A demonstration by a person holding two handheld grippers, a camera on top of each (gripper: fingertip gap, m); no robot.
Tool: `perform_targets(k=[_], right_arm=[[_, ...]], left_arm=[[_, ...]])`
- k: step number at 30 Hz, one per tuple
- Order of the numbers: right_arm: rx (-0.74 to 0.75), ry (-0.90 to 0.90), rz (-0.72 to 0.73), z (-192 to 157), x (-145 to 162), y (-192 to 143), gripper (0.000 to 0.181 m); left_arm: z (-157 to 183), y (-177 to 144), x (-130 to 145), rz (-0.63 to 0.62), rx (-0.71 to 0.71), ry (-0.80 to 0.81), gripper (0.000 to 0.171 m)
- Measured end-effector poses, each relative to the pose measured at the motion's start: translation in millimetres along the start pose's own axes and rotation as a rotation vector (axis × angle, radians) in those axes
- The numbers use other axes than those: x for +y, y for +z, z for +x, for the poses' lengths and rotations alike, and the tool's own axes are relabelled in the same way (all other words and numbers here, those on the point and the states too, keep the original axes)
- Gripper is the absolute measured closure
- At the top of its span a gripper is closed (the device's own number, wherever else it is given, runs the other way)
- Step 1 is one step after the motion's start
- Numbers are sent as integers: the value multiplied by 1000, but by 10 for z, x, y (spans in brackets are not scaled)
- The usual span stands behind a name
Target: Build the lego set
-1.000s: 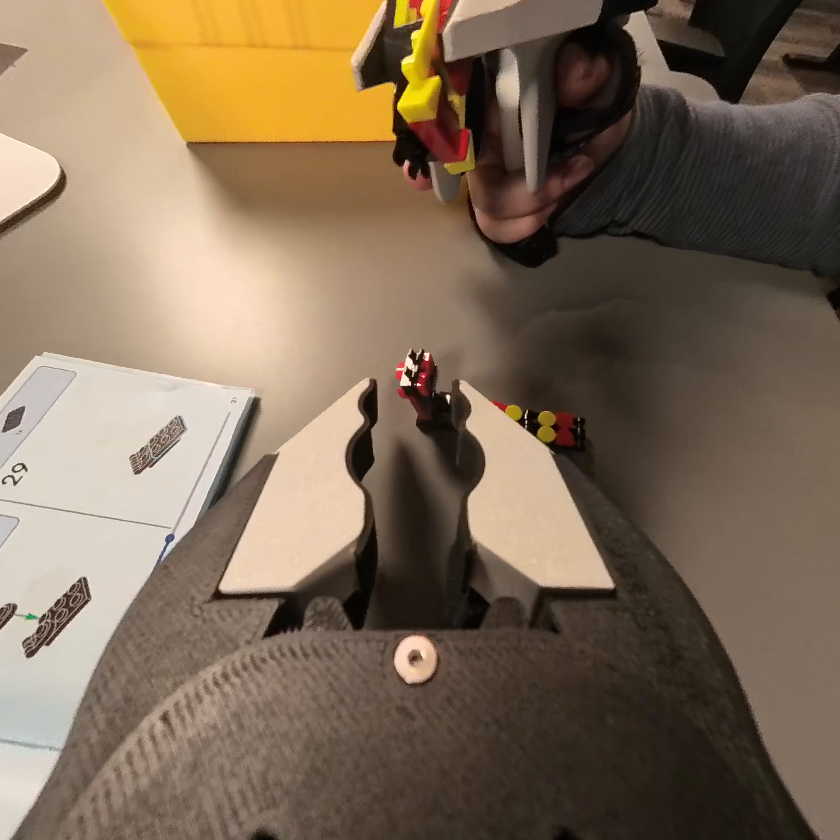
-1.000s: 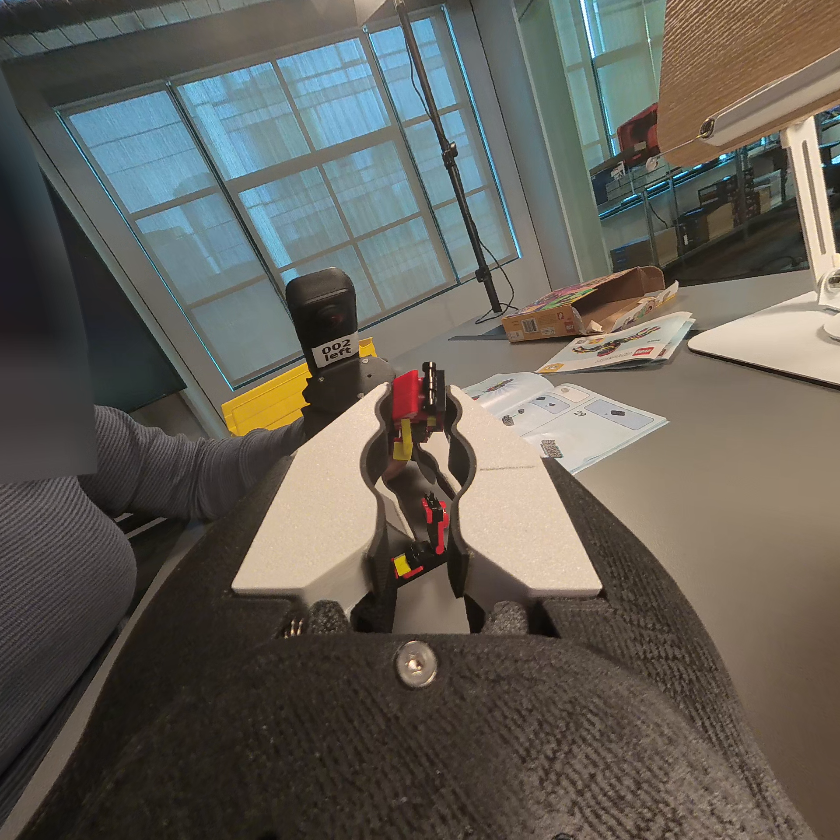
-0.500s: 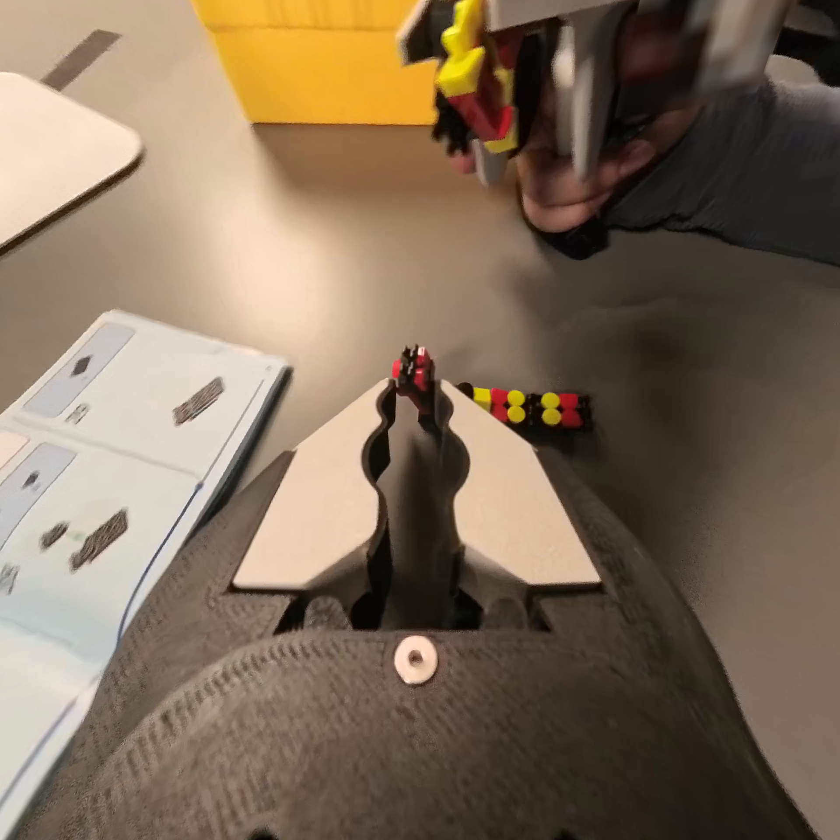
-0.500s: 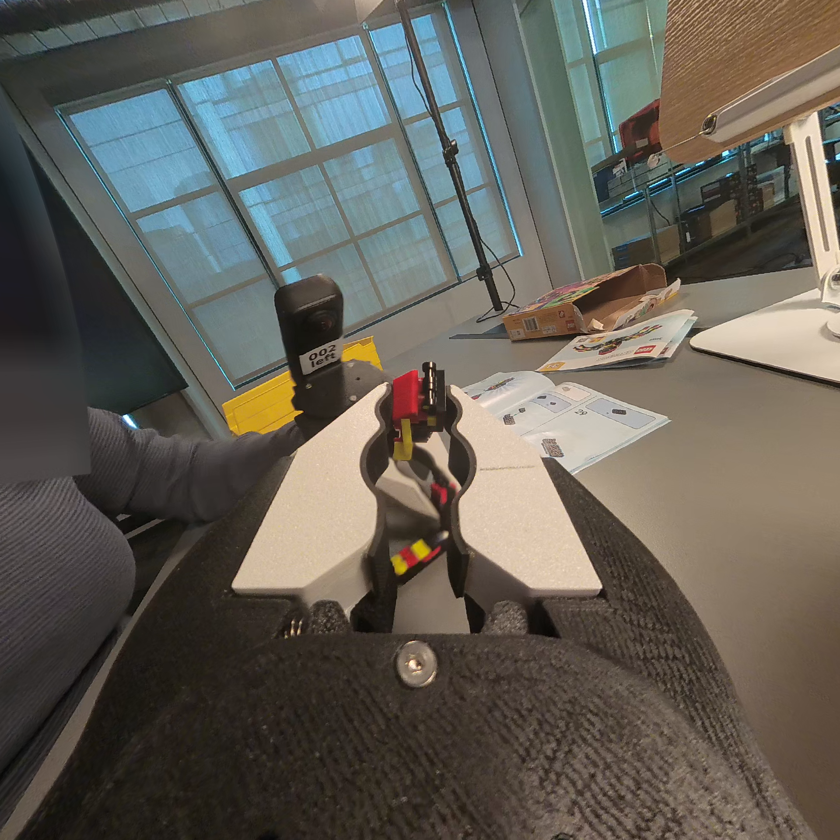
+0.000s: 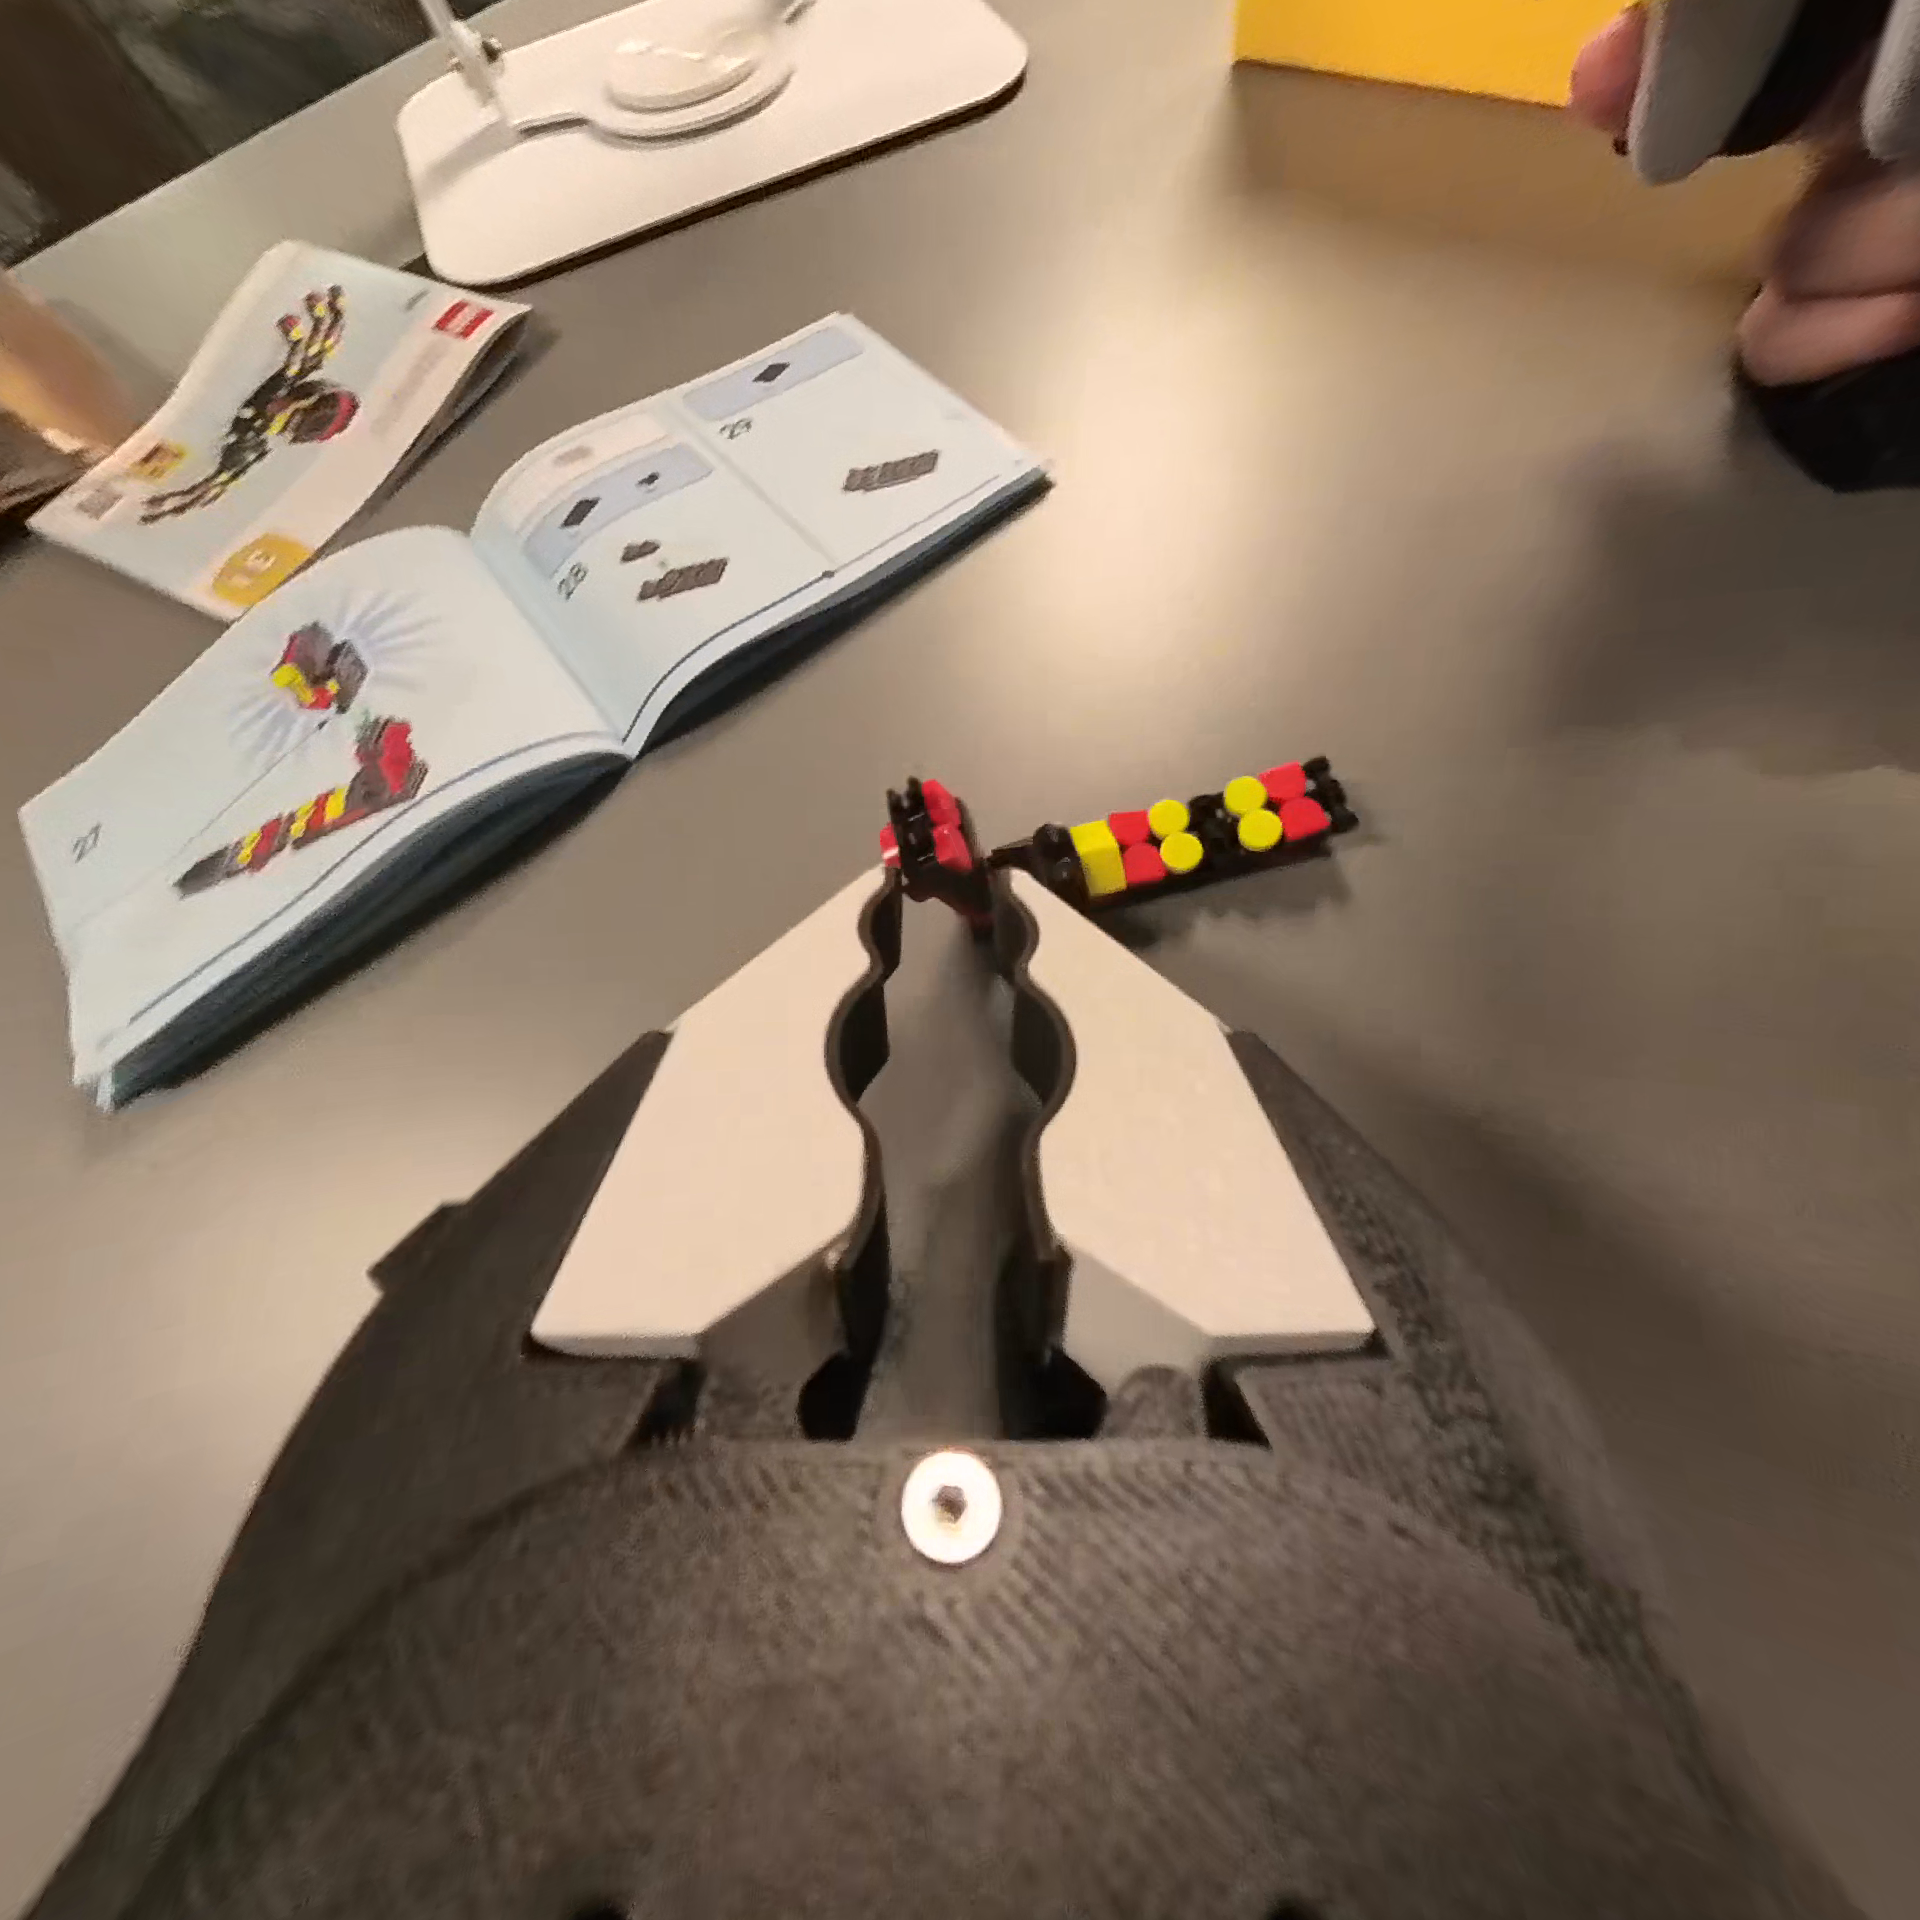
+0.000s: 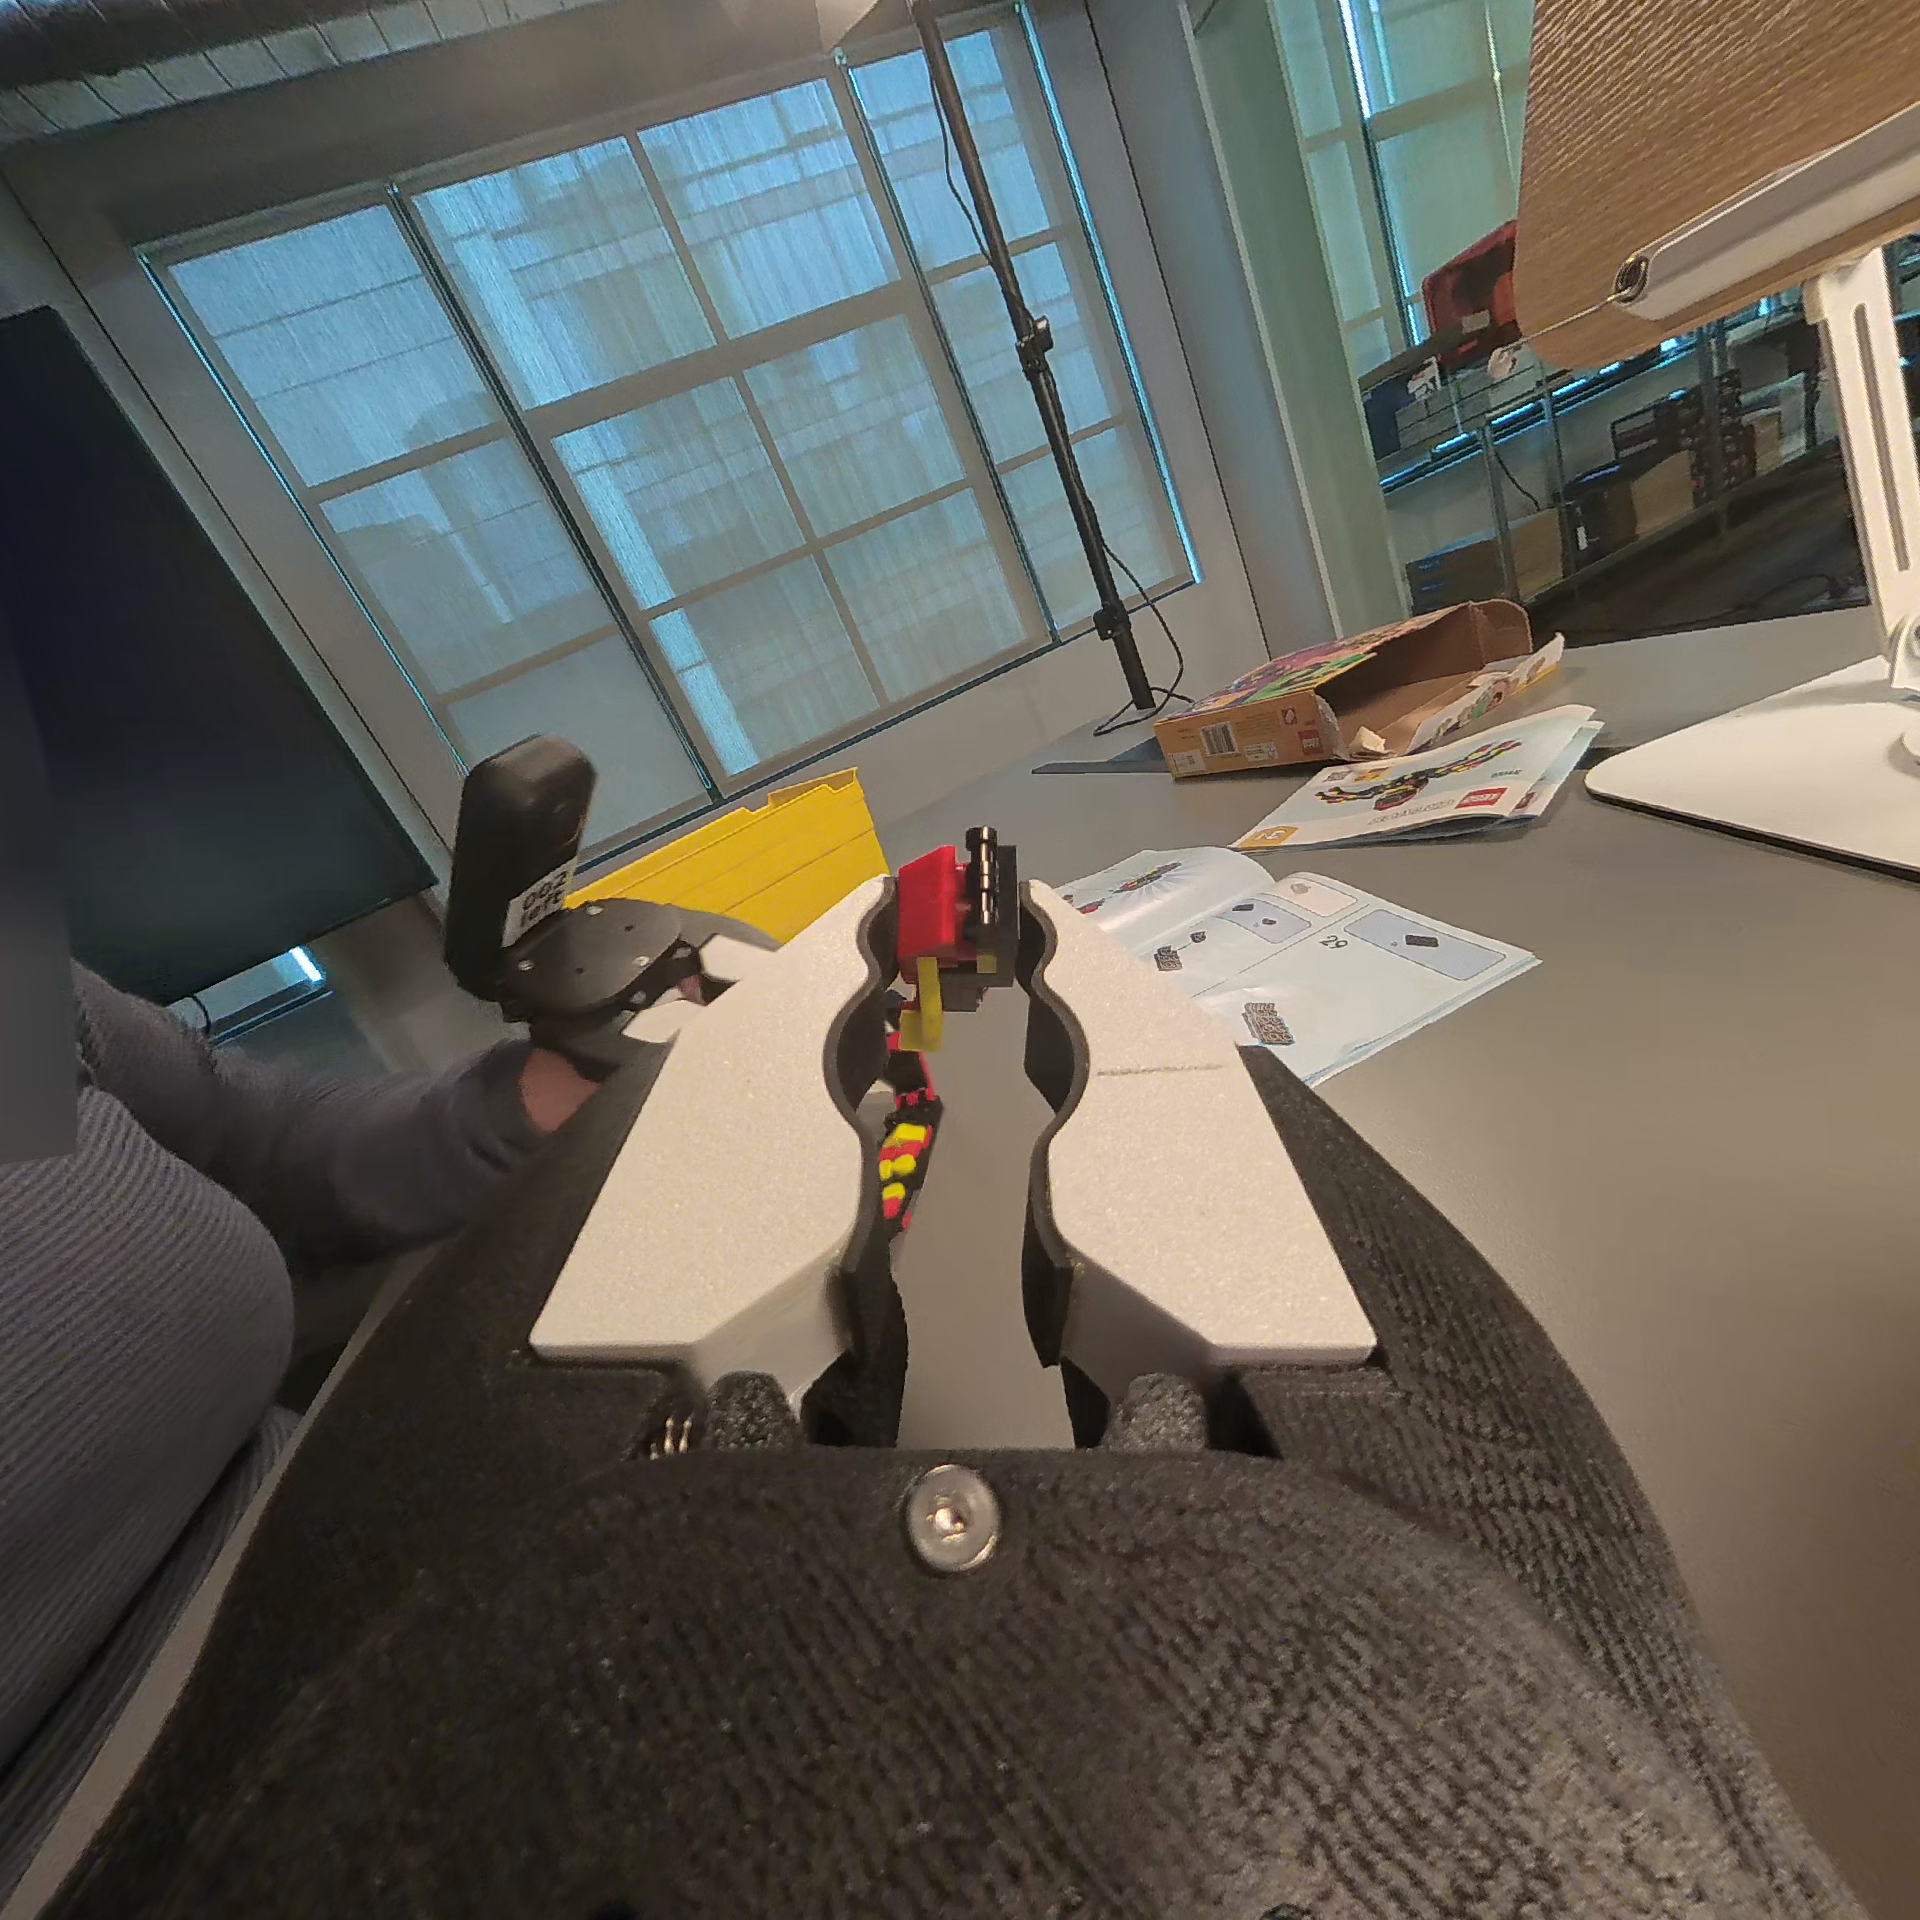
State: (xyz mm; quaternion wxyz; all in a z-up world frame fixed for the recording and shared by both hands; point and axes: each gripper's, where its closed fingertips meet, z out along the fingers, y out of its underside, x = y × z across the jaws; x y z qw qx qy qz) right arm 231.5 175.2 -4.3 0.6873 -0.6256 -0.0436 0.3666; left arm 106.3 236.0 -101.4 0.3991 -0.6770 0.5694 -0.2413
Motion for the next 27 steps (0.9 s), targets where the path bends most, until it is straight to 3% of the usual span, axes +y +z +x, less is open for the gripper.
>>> perform_targets(k=[7,11,16,22,27], right_arm=[[0,1,1,1,-2,0,161],[0,0,3,-1,-3,-2,162],[-1,5,4,-9,-1,0,161],[0,7,5,-6,-1,-1,162],[0,8,0,-6,7,3,161]], left_arm=[[37,-203,95,27,20,-86,140],[128,-236,-37,98,133,-75,121],[243,-161,-43,67,335,-51,101],[331,-184,-86,68,559,-116,96],[225,-231,-163,128,575,-217,103]])
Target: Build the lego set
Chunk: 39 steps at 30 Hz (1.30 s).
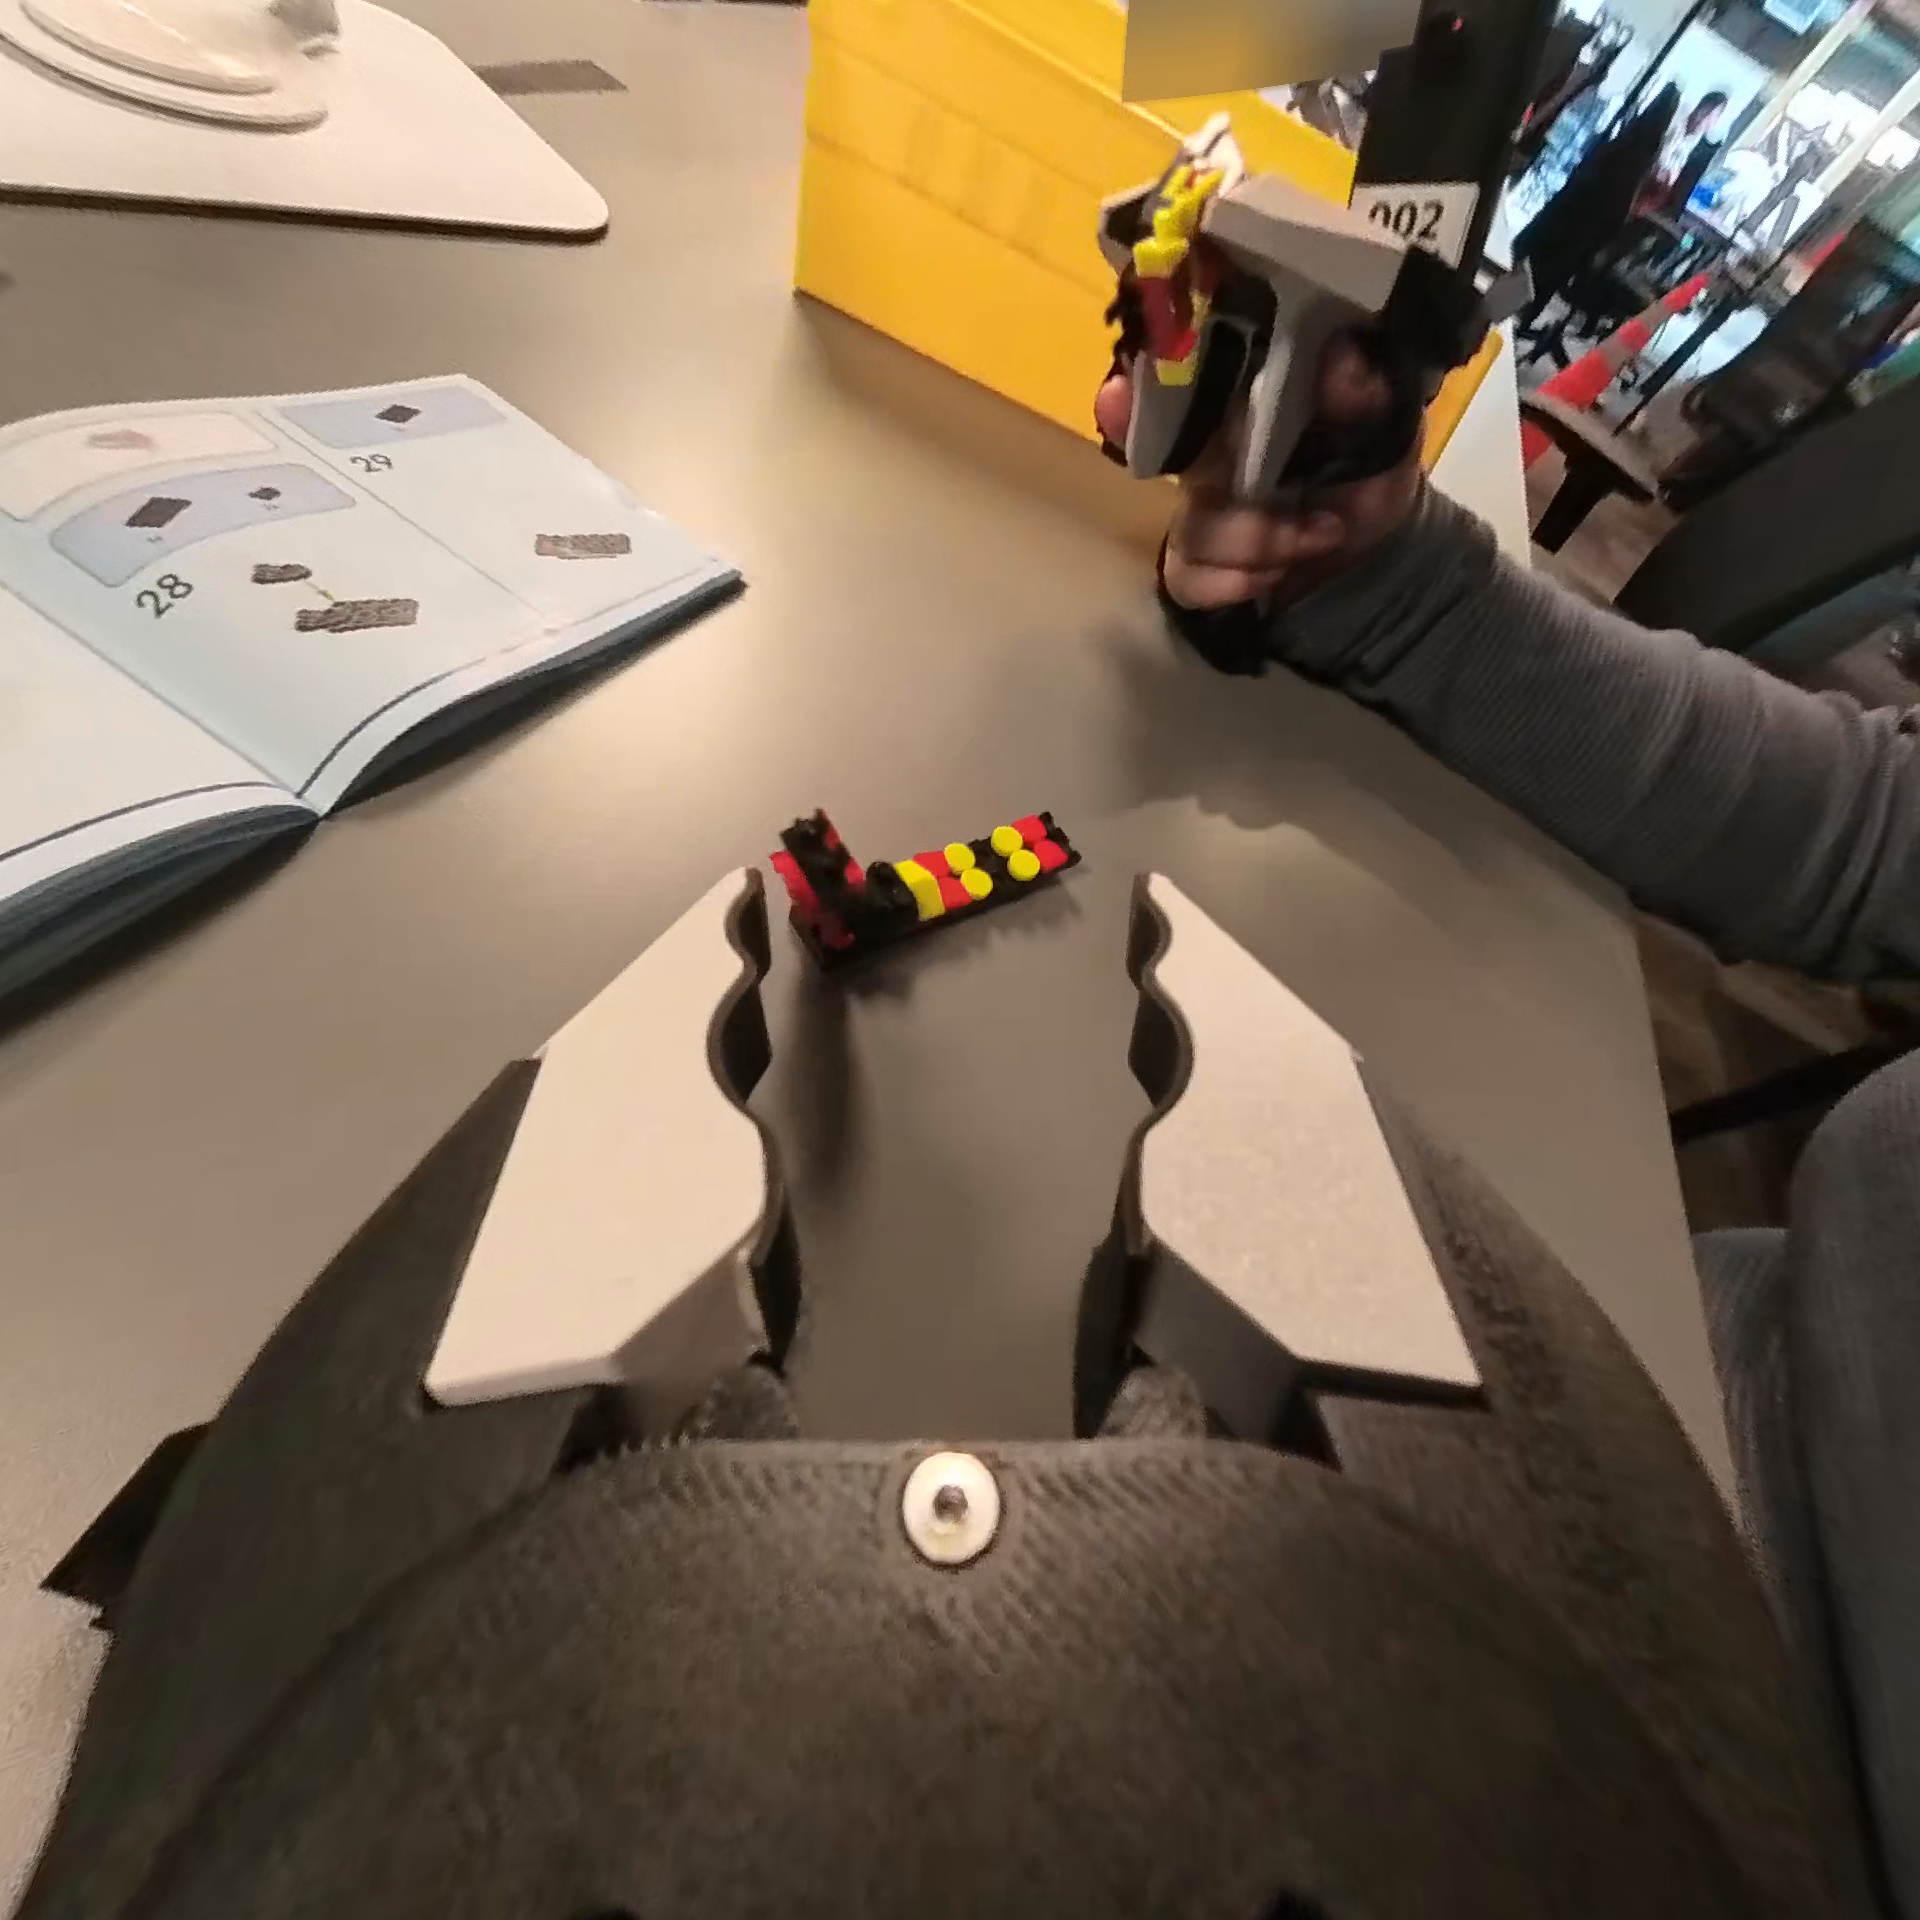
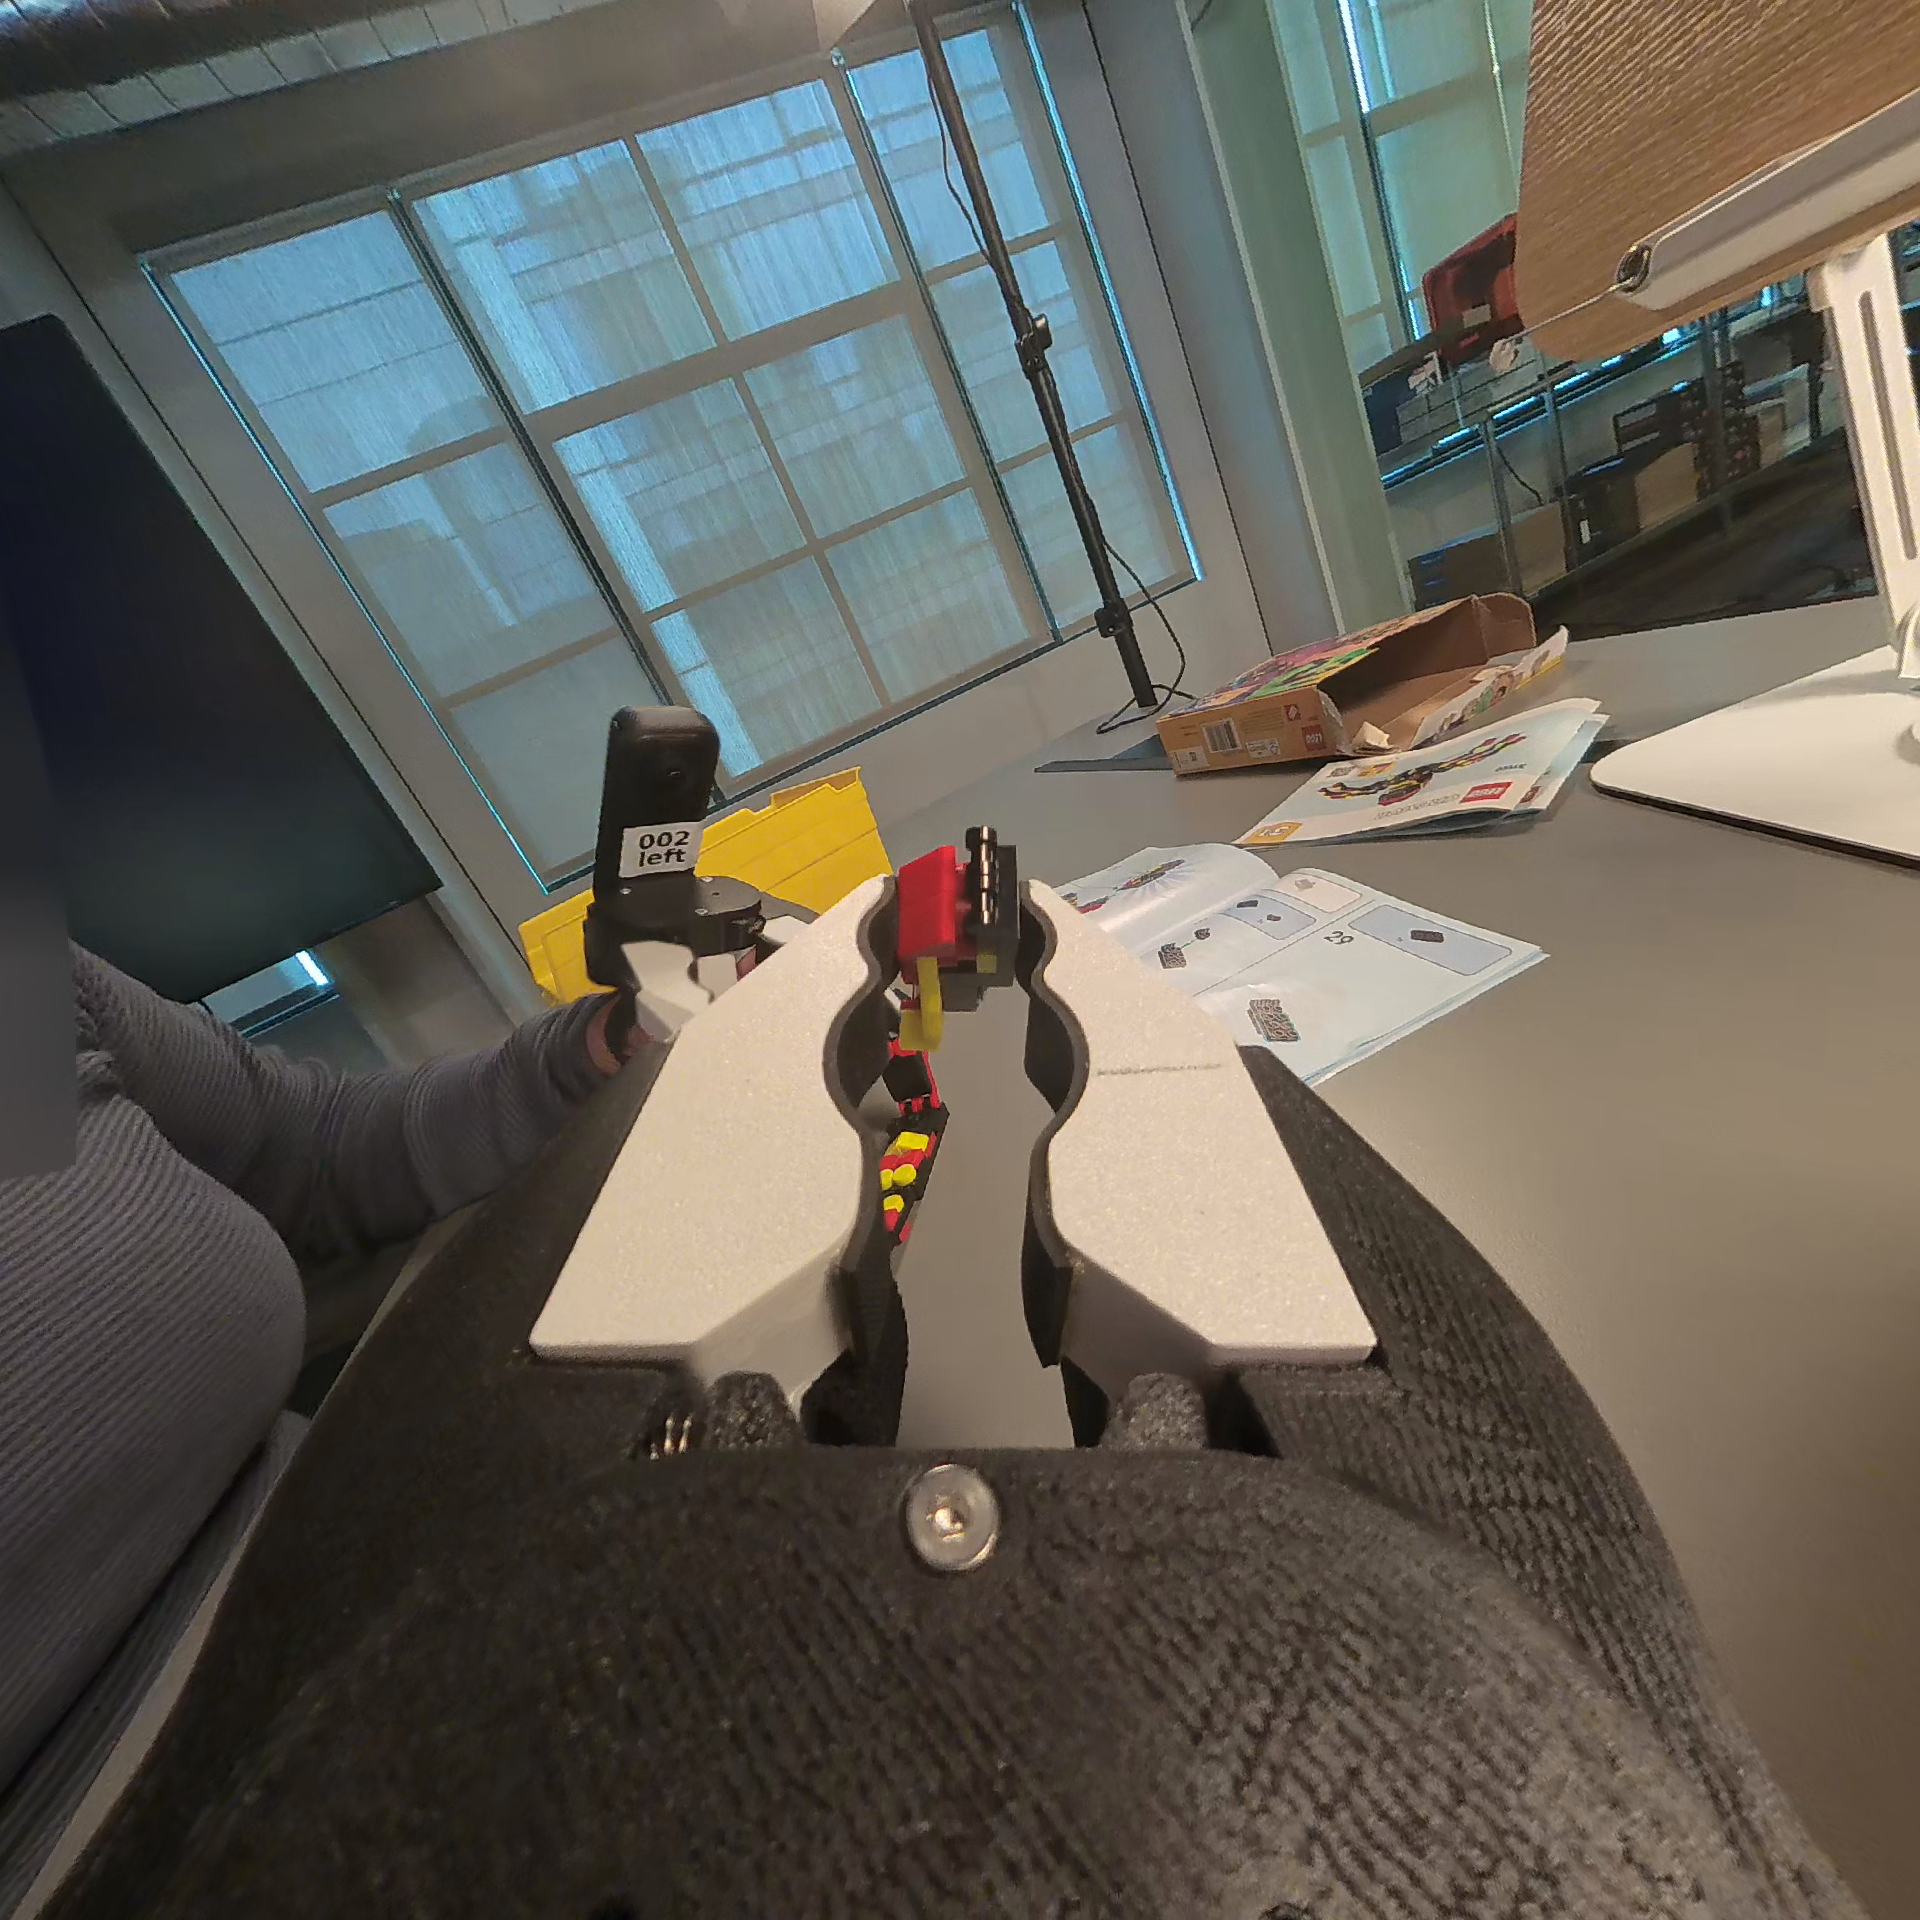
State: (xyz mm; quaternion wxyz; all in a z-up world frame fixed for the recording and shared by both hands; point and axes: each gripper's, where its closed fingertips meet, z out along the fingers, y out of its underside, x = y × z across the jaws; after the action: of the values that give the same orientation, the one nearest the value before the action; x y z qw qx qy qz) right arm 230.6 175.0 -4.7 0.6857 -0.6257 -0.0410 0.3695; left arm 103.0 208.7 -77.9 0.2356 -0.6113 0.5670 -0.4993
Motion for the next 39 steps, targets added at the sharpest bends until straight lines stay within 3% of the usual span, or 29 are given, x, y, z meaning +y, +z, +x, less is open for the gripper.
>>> perform_targets(k=[11,39], right_arm=[[1,0,-6,0,9,5,161],[-7,81,-11,6,36,41,162]], left_arm=[[-272,-67,-33,45,-126,-131,132],[-291,-44,14,17,-102,-179,133]])
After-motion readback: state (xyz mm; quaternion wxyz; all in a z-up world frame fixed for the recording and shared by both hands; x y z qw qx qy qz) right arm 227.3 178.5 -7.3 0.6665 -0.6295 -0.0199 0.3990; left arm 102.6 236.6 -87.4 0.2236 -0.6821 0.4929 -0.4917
